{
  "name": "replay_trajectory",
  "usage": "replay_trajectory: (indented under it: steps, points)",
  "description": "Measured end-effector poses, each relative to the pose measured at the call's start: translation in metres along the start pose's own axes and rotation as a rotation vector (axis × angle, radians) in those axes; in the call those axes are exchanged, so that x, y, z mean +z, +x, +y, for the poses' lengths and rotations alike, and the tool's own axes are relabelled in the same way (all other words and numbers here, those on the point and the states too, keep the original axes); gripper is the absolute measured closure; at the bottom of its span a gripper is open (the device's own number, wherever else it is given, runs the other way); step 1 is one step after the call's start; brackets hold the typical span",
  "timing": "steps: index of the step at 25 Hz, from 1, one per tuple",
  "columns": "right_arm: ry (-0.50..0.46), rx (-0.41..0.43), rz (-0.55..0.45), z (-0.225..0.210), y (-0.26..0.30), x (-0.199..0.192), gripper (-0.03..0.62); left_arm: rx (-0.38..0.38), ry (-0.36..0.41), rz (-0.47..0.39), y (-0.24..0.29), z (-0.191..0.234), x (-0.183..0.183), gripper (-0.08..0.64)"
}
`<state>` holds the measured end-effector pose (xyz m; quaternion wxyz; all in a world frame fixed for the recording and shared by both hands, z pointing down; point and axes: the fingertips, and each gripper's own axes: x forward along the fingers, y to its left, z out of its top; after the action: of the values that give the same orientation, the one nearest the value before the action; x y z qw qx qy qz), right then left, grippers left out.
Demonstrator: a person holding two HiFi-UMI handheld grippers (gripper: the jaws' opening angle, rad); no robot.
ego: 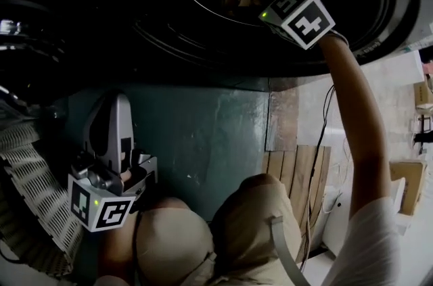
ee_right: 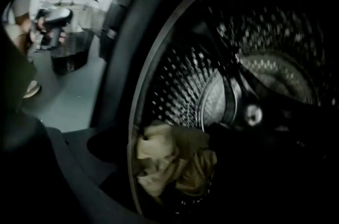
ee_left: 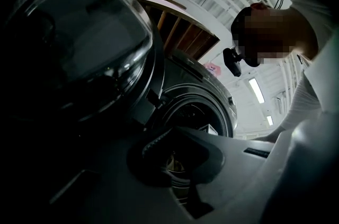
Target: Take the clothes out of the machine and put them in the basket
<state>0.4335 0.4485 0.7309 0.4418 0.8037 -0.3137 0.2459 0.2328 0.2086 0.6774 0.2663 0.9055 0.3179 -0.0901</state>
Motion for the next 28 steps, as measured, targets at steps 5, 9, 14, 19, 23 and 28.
replay_trajectory:
  steps: [5, 9, 14, 19, 23, 28]
  points:
    - [0.122, 0.076, 0.095, -0.015, 0.043, -0.032, 0.102, 0.004, 0.047, 0.007, -0.013, -0.001, 0.011, 0.546]
    - [0.13, 0.177, 0.211, -0.004, 0.062, -0.059, 0.078, 0.012, 0.088, 0.018, -0.022, 0.0, 0.019, 0.546]
    - [0.075, 0.098, 0.366, -0.022, 0.088, -0.091, 0.052, 0.014, 0.13, 0.029, -0.032, -0.001, 0.027, 0.546]
    - [0.117, 0.068, 0.433, -0.031, 0.109, -0.106, 0.054, 0.033, 0.172, 0.04, -0.042, 0.003, 0.037, 0.546]
    - [0.073, 0.076, 0.506, -0.026, 0.126, -0.114, 0.054, 0.046, 0.224, 0.061, -0.048, 0.006, 0.043, 0.546]
    - [0.135, 0.117, 0.564, -0.015, 0.138, -0.126, 0.054, 0.047, 0.245, 0.072, -0.05, 0.005, 0.045, 0.546]
